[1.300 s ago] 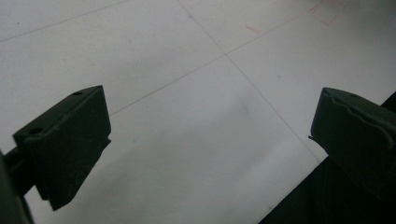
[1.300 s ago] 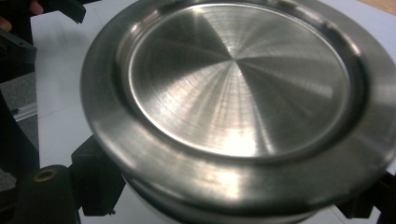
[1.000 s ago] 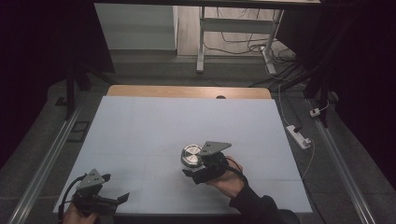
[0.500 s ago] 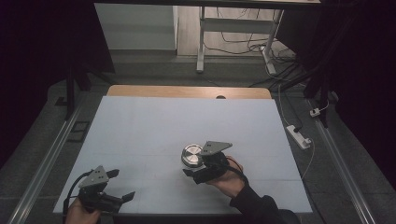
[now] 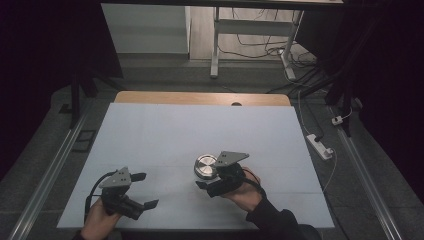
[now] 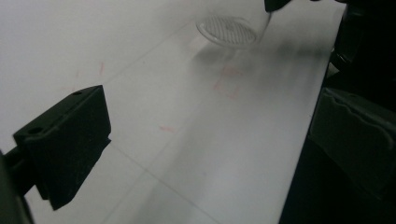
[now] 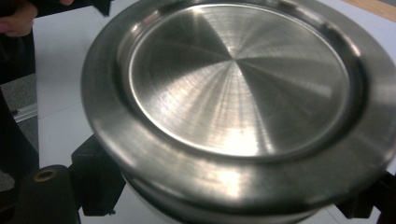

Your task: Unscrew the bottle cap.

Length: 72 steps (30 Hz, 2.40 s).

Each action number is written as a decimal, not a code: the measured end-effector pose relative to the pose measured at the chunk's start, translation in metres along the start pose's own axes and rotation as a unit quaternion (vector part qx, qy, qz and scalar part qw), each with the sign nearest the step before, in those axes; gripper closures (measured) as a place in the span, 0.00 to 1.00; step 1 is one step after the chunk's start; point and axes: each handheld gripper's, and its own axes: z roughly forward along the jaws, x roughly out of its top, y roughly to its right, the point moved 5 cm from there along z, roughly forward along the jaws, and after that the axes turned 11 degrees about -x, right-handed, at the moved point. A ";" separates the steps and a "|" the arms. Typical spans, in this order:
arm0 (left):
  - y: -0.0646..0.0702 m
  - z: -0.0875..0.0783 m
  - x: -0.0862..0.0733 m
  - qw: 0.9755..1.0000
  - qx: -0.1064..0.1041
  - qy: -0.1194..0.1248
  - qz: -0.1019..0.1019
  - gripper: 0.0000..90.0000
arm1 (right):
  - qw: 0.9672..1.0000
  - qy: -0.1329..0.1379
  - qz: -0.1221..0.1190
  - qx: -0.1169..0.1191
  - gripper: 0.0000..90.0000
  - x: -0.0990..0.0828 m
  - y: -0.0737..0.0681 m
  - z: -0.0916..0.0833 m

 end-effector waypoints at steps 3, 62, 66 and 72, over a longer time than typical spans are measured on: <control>-0.002 0.006 0.010 1.000 -0.010 -0.002 0.000 0.00 | 1.000 0.002 -0.003 0.002 0.16 0.000 -0.001 -0.001; 0.012 0.090 0.110 0.975 -0.139 -0.037 0.168 0.23 | 0.996 -0.008 -0.051 0.069 0.16 0.001 -0.019 -0.003; 0.014 0.095 0.113 0.986 -0.079 -0.030 0.144 0.23 | 0.999 -0.010 -0.032 0.033 0.16 0.001 -0.012 -0.001; 0.018 0.104 0.119 0.994 0.003 -0.013 0.110 0.16 | 1.000 -0.013 -0.005 -0.018 0.16 0.001 -0.004 0.001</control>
